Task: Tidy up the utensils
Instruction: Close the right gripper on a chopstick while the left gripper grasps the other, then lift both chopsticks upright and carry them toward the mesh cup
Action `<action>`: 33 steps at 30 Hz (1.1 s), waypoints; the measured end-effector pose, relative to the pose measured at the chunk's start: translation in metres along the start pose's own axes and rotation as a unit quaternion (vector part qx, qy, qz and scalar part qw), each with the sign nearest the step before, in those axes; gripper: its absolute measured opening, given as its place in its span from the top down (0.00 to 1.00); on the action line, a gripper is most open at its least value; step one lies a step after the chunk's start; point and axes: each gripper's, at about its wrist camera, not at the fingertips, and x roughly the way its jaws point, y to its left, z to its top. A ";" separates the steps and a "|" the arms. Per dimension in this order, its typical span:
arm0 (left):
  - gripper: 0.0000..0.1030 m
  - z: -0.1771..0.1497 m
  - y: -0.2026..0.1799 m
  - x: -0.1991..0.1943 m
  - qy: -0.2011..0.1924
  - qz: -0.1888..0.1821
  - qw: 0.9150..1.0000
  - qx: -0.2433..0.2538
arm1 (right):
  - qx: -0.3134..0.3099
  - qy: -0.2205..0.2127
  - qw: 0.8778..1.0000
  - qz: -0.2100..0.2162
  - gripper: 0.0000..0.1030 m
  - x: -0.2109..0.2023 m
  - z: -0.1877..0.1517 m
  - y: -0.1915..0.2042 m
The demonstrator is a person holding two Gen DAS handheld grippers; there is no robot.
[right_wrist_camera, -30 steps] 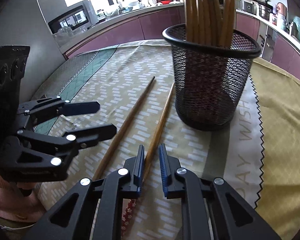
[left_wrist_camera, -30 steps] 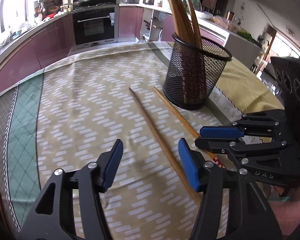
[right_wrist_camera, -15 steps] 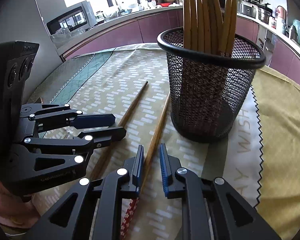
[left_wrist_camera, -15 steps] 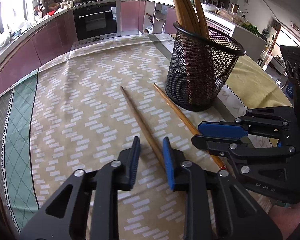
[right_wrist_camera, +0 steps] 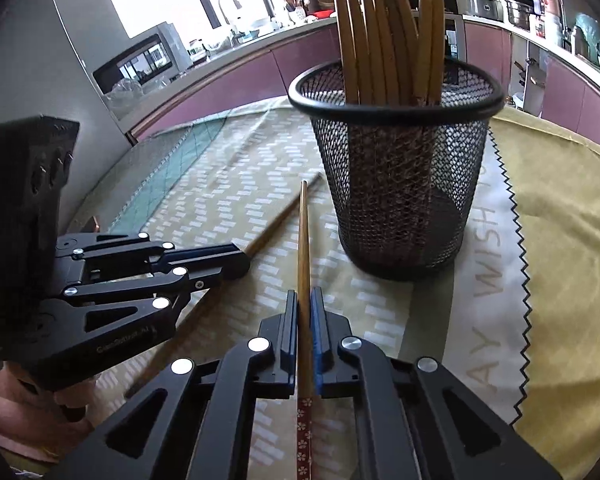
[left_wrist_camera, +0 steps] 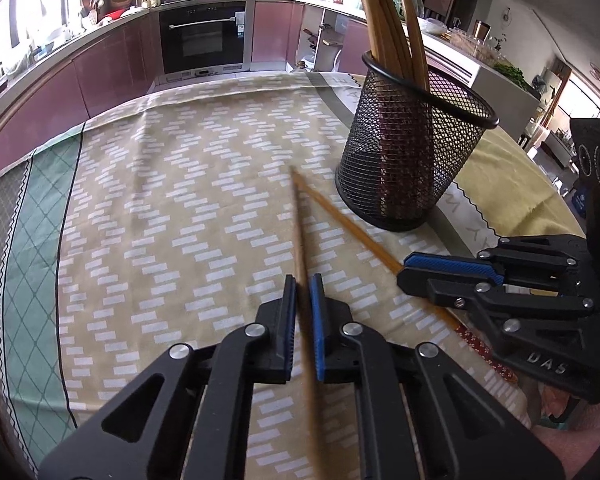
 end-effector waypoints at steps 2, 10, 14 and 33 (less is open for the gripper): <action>0.92 -0.001 0.001 -0.002 -0.002 0.001 1.000 -0.001 | 0.001 -0.006 1.000 0.008 0.95 -0.004 0.000 0.000; 0.92 -0.003 0.006 -0.021 -0.020 -0.001 1.000 -0.004 | -0.001 -0.024 0.999 0.037 0.95 -0.017 0.000 0.003; 0.92 -0.003 0.006 -0.030 -0.033 -0.002 0.999 -0.006 | -0.004 -0.030 0.998 0.048 0.95 -0.023 0.001 0.007; 0.93 0.003 0.006 -0.062 -0.071 -0.014 0.997 -0.010 | -0.020 -0.069 0.995 0.068 0.95 -0.049 0.004 0.019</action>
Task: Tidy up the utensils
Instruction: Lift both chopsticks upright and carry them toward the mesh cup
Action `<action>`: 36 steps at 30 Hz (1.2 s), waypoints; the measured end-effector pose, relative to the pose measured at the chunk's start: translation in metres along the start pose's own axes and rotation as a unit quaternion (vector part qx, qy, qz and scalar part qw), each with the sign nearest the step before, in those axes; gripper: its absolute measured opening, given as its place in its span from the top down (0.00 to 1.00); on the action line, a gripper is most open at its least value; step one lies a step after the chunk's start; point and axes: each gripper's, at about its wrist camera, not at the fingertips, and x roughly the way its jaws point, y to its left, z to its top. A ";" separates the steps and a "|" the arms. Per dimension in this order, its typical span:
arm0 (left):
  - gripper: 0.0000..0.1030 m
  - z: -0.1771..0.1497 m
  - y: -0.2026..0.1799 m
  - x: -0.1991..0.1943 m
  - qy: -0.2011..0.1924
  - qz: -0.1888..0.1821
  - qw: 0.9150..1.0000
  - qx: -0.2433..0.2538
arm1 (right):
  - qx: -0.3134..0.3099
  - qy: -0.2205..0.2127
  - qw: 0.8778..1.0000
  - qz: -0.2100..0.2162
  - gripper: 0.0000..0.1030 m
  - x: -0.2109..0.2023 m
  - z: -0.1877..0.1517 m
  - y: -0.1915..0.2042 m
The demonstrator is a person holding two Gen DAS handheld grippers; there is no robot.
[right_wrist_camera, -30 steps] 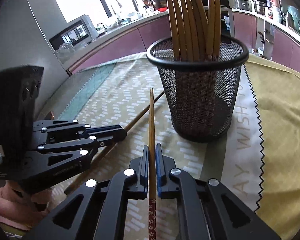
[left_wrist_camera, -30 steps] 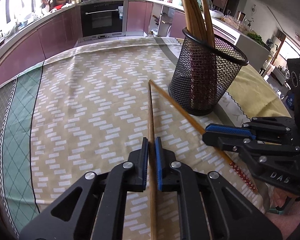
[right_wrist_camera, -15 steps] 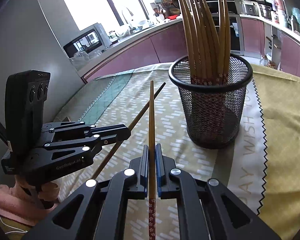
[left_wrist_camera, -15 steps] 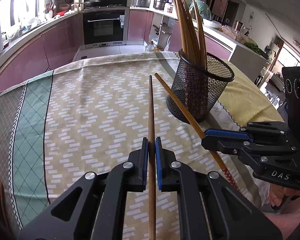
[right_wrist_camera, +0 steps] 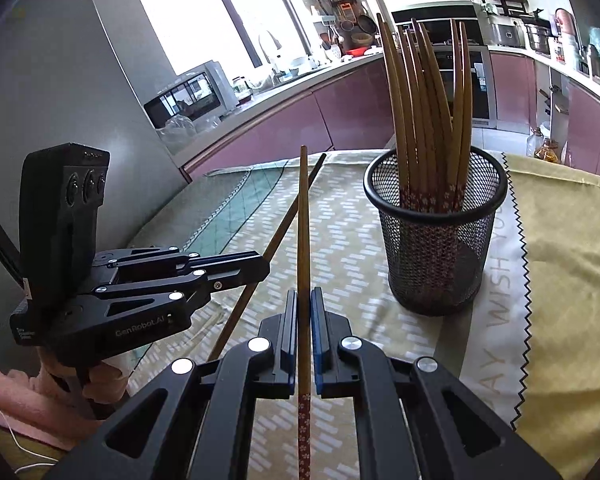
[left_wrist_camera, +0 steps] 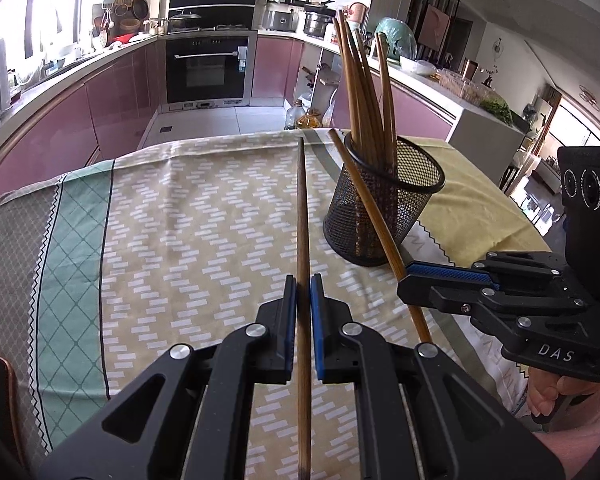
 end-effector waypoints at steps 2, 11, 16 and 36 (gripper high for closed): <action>0.92 0.000 0.000 -0.003 -0.003 -0.001 1.000 -0.001 | 0.001 -0.002 1.000 0.002 0.95 -0.003 0.002 -0.003; 0.93 0.002 -0.001 -0.012 -0.015 -0.013 1.000 -0.003 | 0.001 -0.015 1.000 0.009 0.95 -0.012 0.002 -0.005; 0.93 0.004 -0.001 -0.017 -0.020 -0.022 1.000 -0.006 | 0.003 -0.021 1.000 0.011 0.95 -0.016 0.004 -0.006; 0.93 0.010 0.001 -0.033 -0.038 -0.047 0.998 -0.014 | 0.010 -0.042 0.999 0.013 0.95 -0.030 0.005 -0.011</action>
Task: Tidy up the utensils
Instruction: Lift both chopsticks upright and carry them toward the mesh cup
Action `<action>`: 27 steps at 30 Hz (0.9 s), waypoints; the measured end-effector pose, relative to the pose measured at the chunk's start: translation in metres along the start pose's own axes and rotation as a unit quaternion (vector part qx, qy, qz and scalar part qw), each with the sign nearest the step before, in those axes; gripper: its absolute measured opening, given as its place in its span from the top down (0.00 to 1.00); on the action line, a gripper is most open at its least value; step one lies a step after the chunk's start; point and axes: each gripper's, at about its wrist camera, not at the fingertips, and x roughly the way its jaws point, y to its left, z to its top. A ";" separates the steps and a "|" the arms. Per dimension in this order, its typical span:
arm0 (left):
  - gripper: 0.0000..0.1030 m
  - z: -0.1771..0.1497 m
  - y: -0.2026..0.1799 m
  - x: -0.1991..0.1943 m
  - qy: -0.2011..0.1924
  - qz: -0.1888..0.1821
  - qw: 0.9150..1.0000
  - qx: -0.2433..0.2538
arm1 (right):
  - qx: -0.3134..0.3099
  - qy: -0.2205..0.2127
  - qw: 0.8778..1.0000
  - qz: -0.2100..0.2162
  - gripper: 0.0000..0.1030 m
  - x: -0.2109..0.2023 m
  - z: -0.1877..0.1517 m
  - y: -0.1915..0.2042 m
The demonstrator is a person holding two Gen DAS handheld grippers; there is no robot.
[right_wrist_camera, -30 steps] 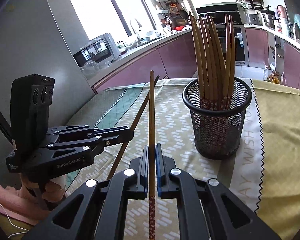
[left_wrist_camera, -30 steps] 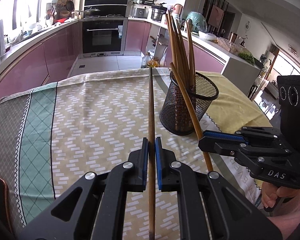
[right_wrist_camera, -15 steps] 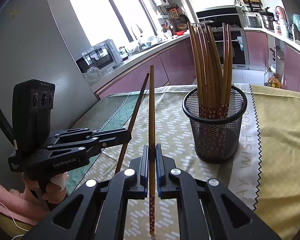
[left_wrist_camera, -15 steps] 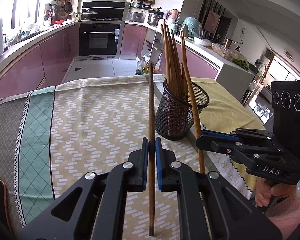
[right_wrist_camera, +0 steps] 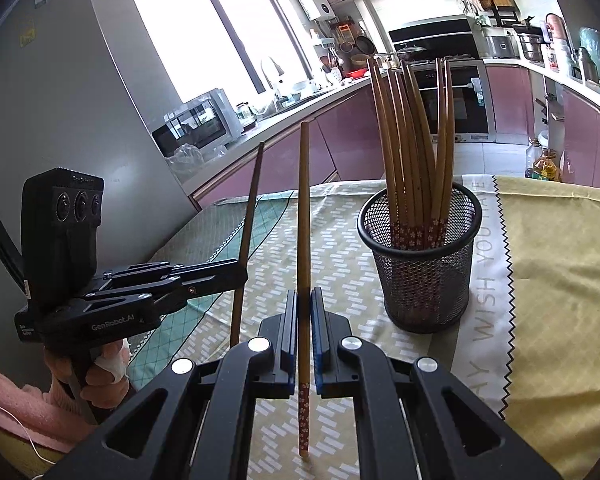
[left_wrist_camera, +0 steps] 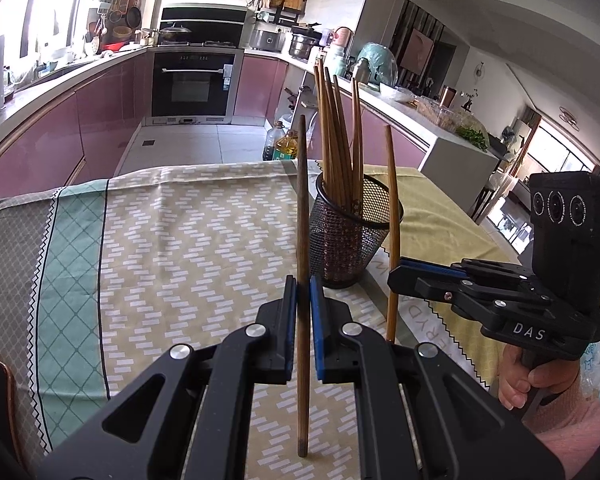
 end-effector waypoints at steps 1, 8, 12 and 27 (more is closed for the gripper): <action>0.93 0.000 0.000 -0.001 -0.001 0.000 1.000 0.000 | 0.000 -0.001 1.000 0.000 0.95 -0.001 0.000 0.000; 0.93 0.003 -0.001 -0.008 -0.009 -0.008 1.000 0.000 | -0.001 -0.011 1.000 -0.001 0.95 -0.008 0.004 -0.001; 0.93 0.004 -0.001 -0.012 -0.015 -0.014 1.000 0.001 | -0.002 -0.018 1.000 -0.004 0.95 -0.013 0.006 -0.001; 0.93 0.011 -0.003 -0.022 -0.031 -0.022 0.999 0.003 | -0.013 -0.045 0.999 -0.015 0.95 -0.029 0.016 -0.001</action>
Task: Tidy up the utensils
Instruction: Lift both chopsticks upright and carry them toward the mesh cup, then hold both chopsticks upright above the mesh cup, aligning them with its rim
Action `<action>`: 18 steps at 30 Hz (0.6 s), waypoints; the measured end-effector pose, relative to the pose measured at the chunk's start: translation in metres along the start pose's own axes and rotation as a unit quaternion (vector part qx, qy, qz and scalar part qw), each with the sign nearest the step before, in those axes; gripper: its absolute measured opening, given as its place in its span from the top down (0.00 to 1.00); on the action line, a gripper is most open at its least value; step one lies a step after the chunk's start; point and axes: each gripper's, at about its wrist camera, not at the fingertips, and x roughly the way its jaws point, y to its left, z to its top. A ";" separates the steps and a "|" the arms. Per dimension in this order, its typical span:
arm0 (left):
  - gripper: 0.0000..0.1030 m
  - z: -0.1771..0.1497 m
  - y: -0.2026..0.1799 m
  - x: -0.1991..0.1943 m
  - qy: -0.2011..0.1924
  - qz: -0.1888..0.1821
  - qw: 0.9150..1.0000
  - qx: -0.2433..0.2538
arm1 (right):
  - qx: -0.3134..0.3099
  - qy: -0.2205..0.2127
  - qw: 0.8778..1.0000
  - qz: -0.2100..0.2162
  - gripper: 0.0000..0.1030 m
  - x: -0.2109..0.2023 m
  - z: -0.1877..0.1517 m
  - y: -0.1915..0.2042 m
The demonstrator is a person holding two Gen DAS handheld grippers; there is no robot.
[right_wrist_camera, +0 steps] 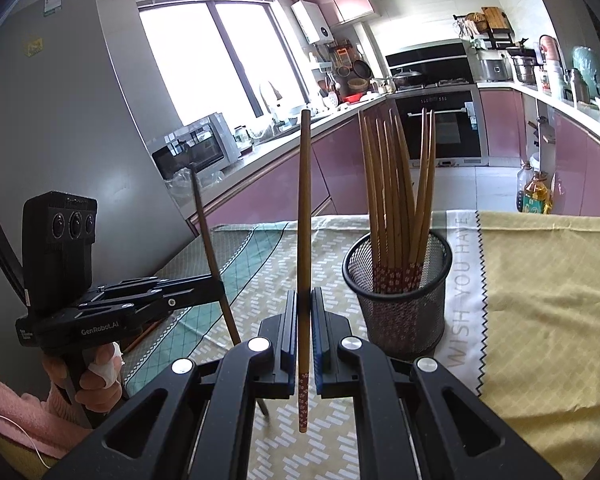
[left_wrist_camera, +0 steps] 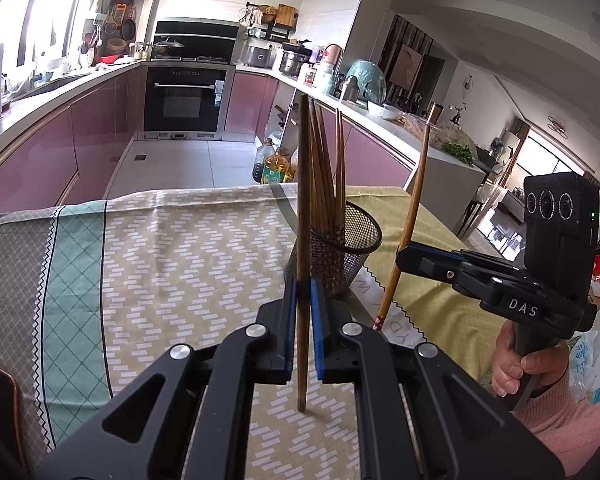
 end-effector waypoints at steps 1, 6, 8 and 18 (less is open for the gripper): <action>0.93 0.001 0.000 -0.001 -0.001 -0.001 1.000 0.000 | -0.002 -0.002 1.000 -0.001 0.95 -0.002 0.001 0.000; 0.93 0.005 -0.001 -0.001 -0.007 0.000 1.000 0.002 | -0.005 -0.012 1.000 -0.007 0.95 -0.006 0.007 0.000; 0.93 0.006 -0.002 -0.002 -0.009 -0.001 1.000 0.004 | -0.006 -0.014 1.000 -0.008 0.95 -0.006 0.010 -0.001; 0.93 0.012 -0.006 -0.001 -0.014 -0.002 1.000 0.009 | -0.010 -0.018 1.000 -0.010 0.95 -0.009 0.013 -0.001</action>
